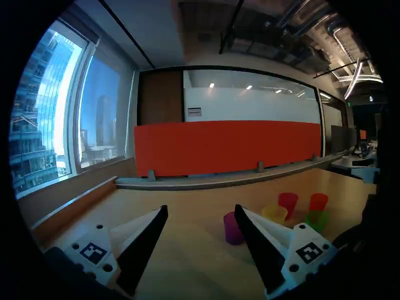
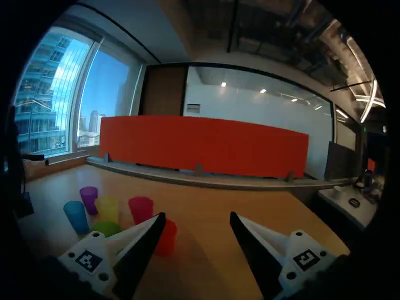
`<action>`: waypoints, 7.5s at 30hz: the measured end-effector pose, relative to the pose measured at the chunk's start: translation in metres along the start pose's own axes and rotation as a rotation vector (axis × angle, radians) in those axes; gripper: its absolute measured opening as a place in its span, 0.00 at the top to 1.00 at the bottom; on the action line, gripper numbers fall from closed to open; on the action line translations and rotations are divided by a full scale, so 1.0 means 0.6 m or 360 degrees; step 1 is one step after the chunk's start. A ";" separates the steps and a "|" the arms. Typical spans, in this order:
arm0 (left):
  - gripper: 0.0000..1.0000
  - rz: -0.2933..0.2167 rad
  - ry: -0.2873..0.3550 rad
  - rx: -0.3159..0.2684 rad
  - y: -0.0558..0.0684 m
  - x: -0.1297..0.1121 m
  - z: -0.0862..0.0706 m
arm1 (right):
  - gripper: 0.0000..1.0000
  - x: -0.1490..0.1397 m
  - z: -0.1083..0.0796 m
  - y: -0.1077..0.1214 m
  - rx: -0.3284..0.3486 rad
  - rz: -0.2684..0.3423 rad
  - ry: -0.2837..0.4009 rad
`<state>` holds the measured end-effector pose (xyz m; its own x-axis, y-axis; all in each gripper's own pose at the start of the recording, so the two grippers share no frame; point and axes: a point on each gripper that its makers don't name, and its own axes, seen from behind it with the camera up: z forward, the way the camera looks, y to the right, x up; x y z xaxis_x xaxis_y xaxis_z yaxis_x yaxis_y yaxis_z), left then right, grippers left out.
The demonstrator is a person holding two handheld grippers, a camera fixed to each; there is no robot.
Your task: Pour water
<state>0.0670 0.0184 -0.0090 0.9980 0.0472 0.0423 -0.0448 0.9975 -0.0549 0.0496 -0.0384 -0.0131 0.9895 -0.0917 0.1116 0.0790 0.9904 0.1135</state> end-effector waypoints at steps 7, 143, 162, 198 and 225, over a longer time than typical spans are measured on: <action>0.01 0.0067 0.0075 0.0059 -0.010 0.022 0.000 | 0.01 0.017 -0.010 0.019 -0.0063 0.0054 0.0072; 0.01 -0.0073 0.0070 0.0073 -0.028 -0.111 0.021 | 0.01 -0.042 0.013 0.057 -0.0122 0.0175 0.0261; 0.01 -0.0073 0.0070 0.0072 -0.027 -0.110 0.022 | 0.01 -0.079 0.026 0.064 -0.0163 0.0170 0.0193; 0.01 -0.0073 0.0070 0.0073 -0.028 -0.111 0.022 | 0.01 -0.083 0.024 0.061 -0.0171 0.0139 0.0184; 0.01 -0.0073 0.0070 0.0073 -0.027 -0.111 0.022 | 0.01 -0.085 0.024 0.060 -0.0171 0.0139 0.0184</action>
<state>0.0007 -0.0001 0.0019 1.0000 -0.0002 -0.0004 0.0002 1.0000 -0.0081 0.0003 0.0002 -0.0004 1.0000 0.0015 0.0016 -0.0015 1.0000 0.0014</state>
